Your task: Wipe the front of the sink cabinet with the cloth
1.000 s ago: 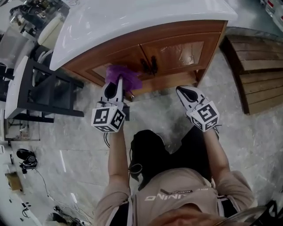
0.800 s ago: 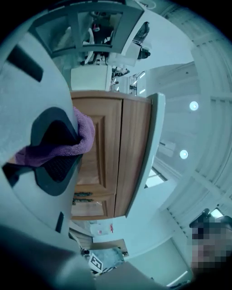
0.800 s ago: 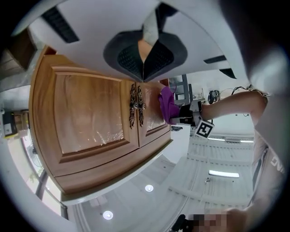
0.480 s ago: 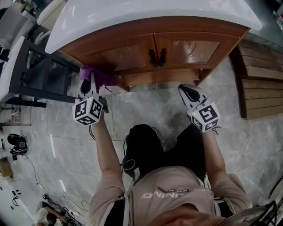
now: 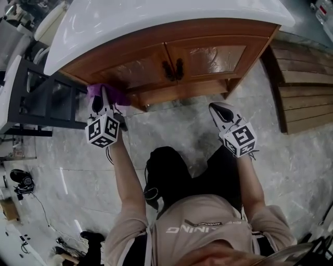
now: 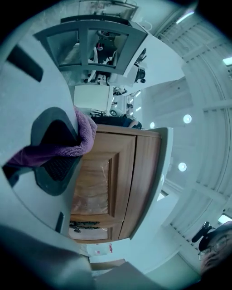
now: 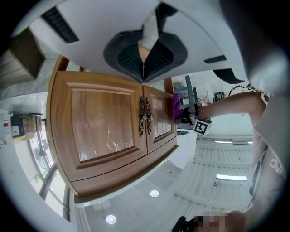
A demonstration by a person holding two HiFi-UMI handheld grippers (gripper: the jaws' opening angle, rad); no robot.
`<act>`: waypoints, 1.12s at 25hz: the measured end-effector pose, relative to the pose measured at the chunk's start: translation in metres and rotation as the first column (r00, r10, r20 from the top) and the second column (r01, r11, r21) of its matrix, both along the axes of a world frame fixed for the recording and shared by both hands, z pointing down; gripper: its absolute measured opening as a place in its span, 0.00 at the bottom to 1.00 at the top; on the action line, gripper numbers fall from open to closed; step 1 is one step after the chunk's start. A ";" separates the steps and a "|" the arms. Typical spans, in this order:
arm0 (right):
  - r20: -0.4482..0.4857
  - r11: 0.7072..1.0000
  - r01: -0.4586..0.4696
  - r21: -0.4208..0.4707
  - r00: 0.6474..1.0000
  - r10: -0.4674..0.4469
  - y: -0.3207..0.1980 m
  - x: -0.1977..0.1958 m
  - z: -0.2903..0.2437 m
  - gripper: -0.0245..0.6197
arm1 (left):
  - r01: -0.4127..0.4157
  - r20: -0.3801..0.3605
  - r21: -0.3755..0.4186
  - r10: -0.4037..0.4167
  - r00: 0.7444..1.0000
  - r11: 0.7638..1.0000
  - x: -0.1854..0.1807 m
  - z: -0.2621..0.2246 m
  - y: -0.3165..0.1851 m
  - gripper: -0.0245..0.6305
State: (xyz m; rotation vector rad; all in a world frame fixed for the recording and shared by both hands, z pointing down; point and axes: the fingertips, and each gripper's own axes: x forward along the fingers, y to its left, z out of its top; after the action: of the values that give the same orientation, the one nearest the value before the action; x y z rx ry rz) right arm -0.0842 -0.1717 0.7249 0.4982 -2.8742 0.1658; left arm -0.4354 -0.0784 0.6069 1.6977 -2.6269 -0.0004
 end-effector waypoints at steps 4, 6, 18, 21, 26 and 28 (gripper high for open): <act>0.011 1.000 -0.008 0.000 1.000 0.008 -0.002 0.004 -0.002 0.06 | -0.084 -0.043 0.028 0.086 0.995 0.996 0.028 -0.001 -0.023 0.09; 0.013 1.000 -0.012 0.000 1.000 0.012 0.000 0.006 -0.002 0.06 | -0.126 -0.044 0.020 0.127 0.991 0.992 0.046 0.001 -0.039 0.09; 0.024 0.995 -0.099 0.002 0.995 0.099 -0.001 0.044 -0.001 0.06 | -0.286 -0.047 0.033 0.288 0.957 0.958 0.141 0.004 -0.096 0.09; 0.026 0.994 -0.111 -0.002 0.993 0.111 -0.001 0.050 0.000 0.06 | -0.319 -0.017 0.024 0.319 0.948 0.948 0.168 -0.001 -0.108 0.09; 0.023 0.993 -0.119 -0.008 0.993 0.119 0.003 0.055 0.002 0.06 | -0.382 -0.007 0.008 0.382 0.924 0.924 0.197 -0.005 -0.115 0.09; 0.023 0.993 -0.118 -0.009 0.993 0.118 0.004 0.056 0.002 0.06 | -0.402 -0.003 -0.008 0.402 0.916 0.916 0.209 -0.003 -0.119 0.09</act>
State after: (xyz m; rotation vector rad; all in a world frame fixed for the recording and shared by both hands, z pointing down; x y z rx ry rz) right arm -0.0285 -0.1675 0.7273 0.6699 -2.8664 0.2033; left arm -0.2261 -0.1976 0.6038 2.1969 -2.2183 0.0143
